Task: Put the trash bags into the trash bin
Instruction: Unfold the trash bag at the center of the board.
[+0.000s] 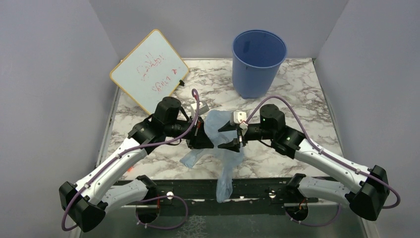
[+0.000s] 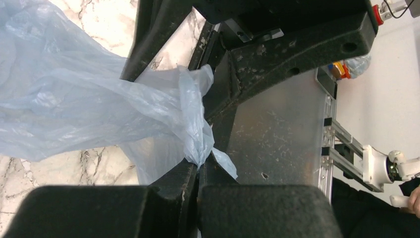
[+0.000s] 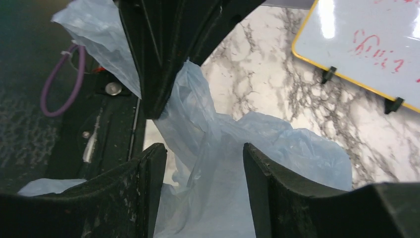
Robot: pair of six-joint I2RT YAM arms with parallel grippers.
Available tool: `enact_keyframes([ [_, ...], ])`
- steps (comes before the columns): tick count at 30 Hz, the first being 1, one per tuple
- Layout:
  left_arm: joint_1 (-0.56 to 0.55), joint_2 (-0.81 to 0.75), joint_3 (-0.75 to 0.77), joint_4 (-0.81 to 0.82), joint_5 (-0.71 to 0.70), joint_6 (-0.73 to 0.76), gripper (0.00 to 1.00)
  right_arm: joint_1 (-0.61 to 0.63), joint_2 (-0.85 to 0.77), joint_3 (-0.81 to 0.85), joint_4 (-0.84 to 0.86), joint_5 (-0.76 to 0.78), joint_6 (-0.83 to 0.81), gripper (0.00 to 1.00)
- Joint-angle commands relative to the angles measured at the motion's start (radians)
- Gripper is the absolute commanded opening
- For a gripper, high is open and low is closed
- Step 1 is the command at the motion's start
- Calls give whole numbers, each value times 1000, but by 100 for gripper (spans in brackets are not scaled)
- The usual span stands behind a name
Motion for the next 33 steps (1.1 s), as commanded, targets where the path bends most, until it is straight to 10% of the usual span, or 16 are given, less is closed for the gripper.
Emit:
enact_keyframes([
  [1,1,-3,20,-9,49,34,0,8,9,-5,78,-134,8,55],
  [8,1,-33,28,-3,13,14,0,7,66,8,116,-160,44,1],
  [11,0,-62,26,8,-24,-2,3,7,73,18,86,-8,72,1],
  [15,1,-90,9,26,59,-8,49,7,66,36,25,250,103,1],
  [19,0,-94,-33,33,108,-13,68,7,37,28,55,285,129,1],
  [33,-1,-55,-142,249,60,-152,63,7,65,51,99,306,191,1],
])
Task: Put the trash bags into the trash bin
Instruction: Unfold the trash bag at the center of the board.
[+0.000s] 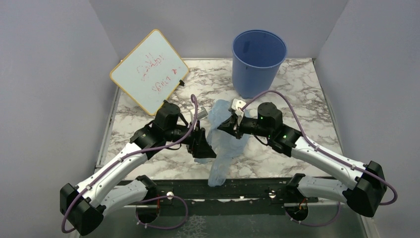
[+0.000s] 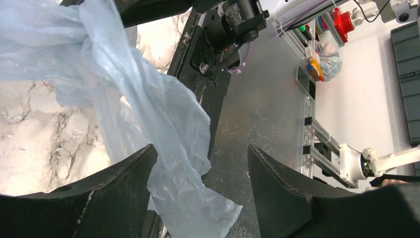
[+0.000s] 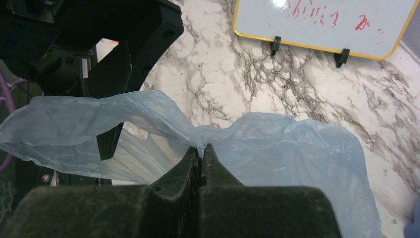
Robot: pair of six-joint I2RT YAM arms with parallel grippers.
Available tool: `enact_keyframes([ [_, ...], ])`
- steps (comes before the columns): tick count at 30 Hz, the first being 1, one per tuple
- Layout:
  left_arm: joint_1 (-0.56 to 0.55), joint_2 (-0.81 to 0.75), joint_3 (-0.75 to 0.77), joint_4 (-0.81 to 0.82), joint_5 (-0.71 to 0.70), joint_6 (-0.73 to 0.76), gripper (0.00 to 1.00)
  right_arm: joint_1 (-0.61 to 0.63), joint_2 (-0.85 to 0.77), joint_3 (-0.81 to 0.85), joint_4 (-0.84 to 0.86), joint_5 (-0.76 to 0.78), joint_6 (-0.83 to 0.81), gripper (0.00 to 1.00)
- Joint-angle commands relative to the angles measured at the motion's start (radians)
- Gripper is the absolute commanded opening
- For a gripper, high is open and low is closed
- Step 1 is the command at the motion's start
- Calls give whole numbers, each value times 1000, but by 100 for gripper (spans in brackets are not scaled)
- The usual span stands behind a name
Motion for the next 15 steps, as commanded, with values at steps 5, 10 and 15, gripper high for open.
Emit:
enact_keyframes([
  [5,-1,-52,-48,225,64,-112,58,-7,30,59,-2,330,163,1],
  [10,-2,-113,-106,331,99,-197,58,-15,41,69,-11,322,239,1],
  [15,-2,-144,-141,366,-19,-232,68,-17,45,81,13,257,278,1],
])
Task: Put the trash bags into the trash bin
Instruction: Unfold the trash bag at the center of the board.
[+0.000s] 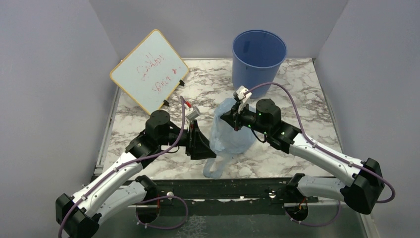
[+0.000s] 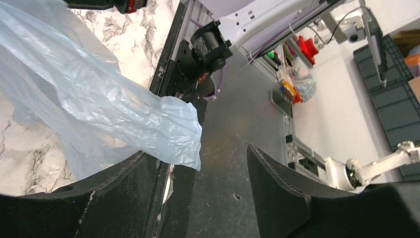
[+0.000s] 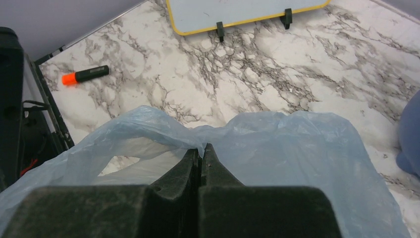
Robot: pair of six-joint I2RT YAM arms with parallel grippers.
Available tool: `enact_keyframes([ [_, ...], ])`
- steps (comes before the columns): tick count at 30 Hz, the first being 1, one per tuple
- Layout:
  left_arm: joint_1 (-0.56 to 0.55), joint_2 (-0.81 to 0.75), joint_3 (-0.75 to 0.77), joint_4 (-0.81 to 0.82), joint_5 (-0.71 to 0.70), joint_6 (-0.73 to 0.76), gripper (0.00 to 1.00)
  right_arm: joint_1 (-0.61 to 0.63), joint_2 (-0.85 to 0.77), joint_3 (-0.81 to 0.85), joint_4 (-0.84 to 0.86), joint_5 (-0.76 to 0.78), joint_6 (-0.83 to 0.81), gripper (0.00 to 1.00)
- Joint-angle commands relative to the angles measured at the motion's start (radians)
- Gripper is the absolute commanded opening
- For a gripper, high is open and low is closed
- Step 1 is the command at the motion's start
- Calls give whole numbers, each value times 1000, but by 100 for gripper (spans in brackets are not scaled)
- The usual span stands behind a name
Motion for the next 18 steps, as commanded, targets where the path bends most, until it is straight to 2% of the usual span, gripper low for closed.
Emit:
enact_keyframes([
  [1,-2,-34,-28,93,-101,-68,71,-3,4,39,26,-34,63,1],
  [7,-2,-51,-98,319,-176,-183,73,-3,3,59,18,-89,86,1],
  [10,-1,-56,-107,339,-201,-184,70,-3,0,65,20,-109,108,1],
  [13,-1,-46,-104,354,-155,-164,70,-3,15,92,-12,-102,134,1],
  [16,-1,-5,-85,340,-29,-130,74,-3,47,128,-54,-86,159,1],
  [18,-10,12,-80,336,3,-114,75,-3,73,154,-70,-103,168,1],
])
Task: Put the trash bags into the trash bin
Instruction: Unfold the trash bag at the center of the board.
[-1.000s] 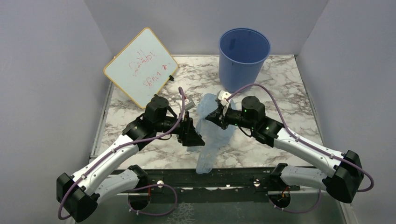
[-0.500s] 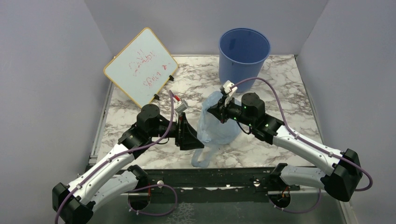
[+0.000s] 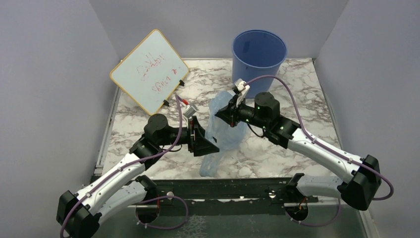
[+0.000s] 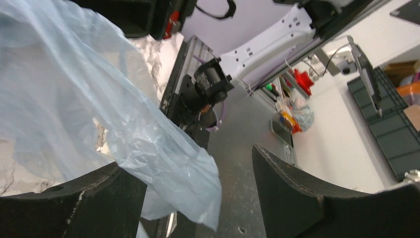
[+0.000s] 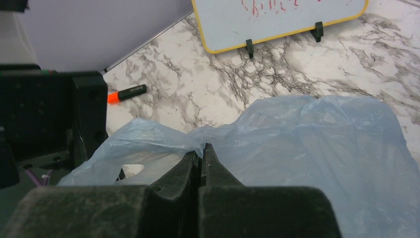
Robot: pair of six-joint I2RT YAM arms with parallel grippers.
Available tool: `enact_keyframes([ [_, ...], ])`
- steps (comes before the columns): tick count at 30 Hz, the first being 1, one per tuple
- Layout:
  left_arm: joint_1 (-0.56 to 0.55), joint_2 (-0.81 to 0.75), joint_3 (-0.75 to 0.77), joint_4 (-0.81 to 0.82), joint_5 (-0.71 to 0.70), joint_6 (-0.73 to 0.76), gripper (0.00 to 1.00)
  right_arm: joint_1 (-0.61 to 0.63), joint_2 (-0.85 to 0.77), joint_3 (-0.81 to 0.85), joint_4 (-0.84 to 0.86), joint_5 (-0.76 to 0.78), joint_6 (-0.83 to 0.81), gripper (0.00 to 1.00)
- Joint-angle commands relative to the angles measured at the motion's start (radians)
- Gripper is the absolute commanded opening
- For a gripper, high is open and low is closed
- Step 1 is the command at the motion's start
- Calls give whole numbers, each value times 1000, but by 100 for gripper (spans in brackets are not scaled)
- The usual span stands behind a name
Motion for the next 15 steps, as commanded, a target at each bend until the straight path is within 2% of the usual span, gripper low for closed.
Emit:
enact_keyframes([
  [1,-14,39,34,16,126,58,76,-4,55,73,-49,-30,56,1],
  [4,-18,37,66,-62,134,127,76,-10,83,92,-71,-34,94,1],
  [8,-19,4,62,-101,36,151,76,-14,111,106,-59,-96,96,1],
  [12,-19,5,57,-86,-45,134,67,-14,130,119,-39,-146,94,1],
  [15,-19,14,42,-44,-76,103,74,-16,140,124,-27,-170,104,1],
])
